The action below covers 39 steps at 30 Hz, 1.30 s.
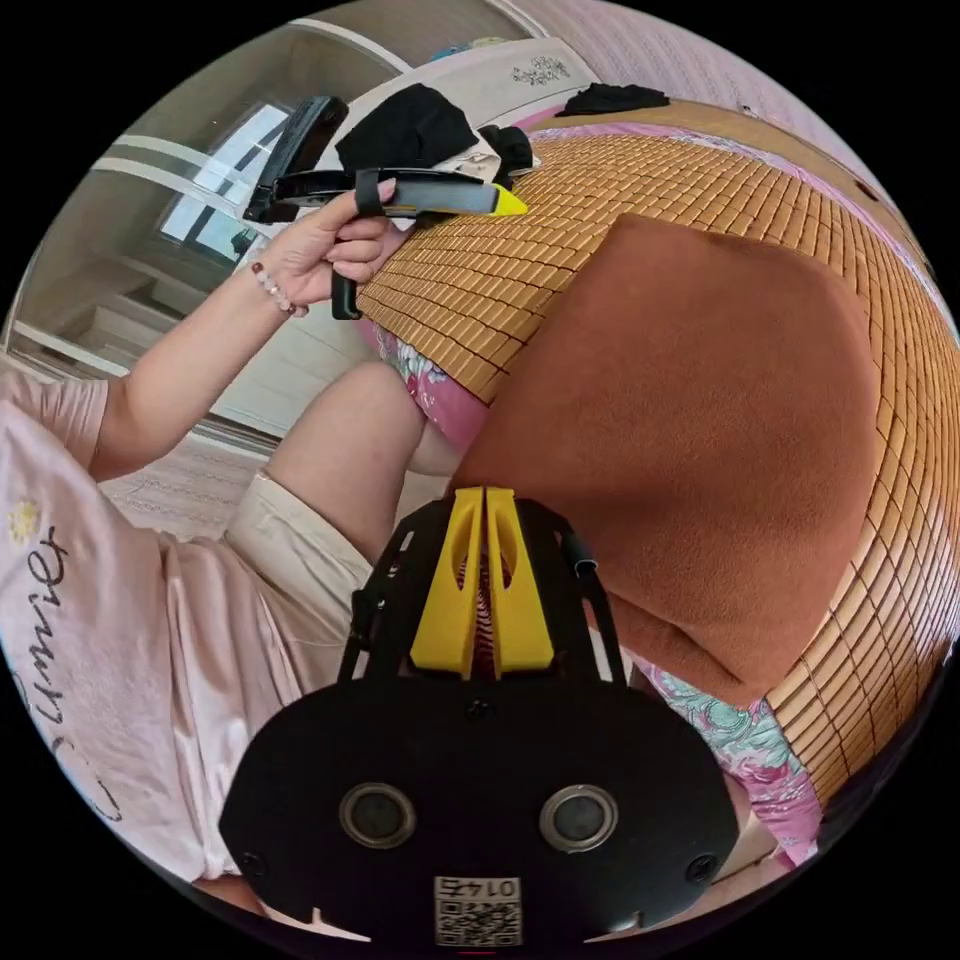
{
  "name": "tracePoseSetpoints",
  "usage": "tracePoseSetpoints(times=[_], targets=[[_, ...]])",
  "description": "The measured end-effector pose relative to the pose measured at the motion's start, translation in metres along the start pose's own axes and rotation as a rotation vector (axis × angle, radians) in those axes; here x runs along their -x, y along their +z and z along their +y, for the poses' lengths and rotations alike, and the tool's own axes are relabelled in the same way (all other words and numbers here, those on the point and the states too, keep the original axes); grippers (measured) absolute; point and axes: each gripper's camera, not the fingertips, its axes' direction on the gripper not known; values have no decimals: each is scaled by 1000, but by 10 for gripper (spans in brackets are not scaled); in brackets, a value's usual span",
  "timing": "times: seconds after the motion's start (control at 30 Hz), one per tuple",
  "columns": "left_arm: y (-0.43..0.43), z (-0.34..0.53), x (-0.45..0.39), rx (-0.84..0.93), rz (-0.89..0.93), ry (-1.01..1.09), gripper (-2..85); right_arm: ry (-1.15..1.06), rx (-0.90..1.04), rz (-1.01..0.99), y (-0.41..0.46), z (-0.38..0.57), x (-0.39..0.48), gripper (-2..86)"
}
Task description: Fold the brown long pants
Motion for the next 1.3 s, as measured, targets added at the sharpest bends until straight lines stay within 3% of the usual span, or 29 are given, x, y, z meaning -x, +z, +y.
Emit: tracePoseSetpoints(times=[0.17,0.27,0.33,0.43,0.6,0.77,0.93,1.03,1.3], targets=[[30,21,-58,-7,112,95,36,12,57,86,9,11,3,-1],[72,33,-63,62,-68,83,16,15,82,124,23,15,5,-2],[73,43,-59,-14,-68,111,6,31,80,95,24,21,5,-1],[57,38,-48,6,-24,26,8,9,-13,88,-10,34,9,3],[35,41,-15,-66,61,-125,143,213,-311,292,-85,70,-33,58],[67,40,20,52,169,-233,204,378,-309,181,-85,82,-90,158],[70,42,40,23,298,-286,180,410,-286,-76,-56,91,-115,137],[67,47,43,23,283,-257,150,424,-289,-144,-54,97,-115,121],[57,73,48,5,391,-235,80,147,-272,57,-88,89,-5,69]])
